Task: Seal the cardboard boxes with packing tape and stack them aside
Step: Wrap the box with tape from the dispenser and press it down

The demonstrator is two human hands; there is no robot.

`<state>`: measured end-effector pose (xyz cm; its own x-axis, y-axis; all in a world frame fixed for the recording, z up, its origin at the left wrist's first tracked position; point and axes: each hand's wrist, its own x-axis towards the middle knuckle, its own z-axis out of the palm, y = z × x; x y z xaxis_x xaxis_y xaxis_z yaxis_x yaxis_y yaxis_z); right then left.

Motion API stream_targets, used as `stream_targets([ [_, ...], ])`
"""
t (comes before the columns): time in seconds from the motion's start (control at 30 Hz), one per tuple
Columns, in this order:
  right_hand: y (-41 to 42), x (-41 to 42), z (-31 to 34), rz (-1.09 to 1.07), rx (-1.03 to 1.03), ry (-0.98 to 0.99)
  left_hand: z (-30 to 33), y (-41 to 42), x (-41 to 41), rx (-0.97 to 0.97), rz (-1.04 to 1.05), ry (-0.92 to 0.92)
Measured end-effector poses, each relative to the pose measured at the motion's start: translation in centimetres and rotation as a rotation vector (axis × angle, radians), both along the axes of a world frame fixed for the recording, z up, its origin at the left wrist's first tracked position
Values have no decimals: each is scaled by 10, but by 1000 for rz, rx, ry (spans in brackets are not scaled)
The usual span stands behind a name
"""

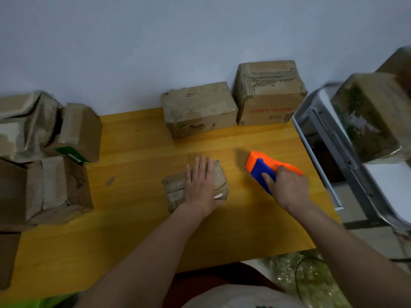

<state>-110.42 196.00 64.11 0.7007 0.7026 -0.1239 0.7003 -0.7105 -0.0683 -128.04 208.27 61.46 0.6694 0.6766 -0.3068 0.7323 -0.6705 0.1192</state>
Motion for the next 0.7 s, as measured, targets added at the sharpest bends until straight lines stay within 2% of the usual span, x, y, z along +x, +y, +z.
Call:
stream_targets([
  [0.1, -13, -19, -31, -40, -123, 28, -1, -6, -25, 75, -125, 30],
  [0.2, -22, -34, -50, -30, -211, 70, -1, -12, -47, 97, -103, 61],
  [0.33, -22, -36, -53, -198, -135, 269, 0, -17, -66, 94, -107, 69],
  [0.4, -16, -43, -47, -221, 7, 219, 1, -18, -75, 75, -119, 68],
  [0.5, 2, -76, -30, -9, 449, 232, 4, -19, -86, 75, -121, 53],
  [0.53, 12, -89, -24, 90, 521, 270, 5, -19, -88, 74, -126, 60],
  [0.57, 22, -102, -20, 180, 516, 322, 7, -19, -89, 58, -135, 77],
  [0.63, 41, -123, -21, 299, 381, 374, 8, -17, -91, 16, -145, 121],
  [0.7, 54, -134, -32, 290, 281, 342, 9, -12, -90, -6, -151, 149],
])
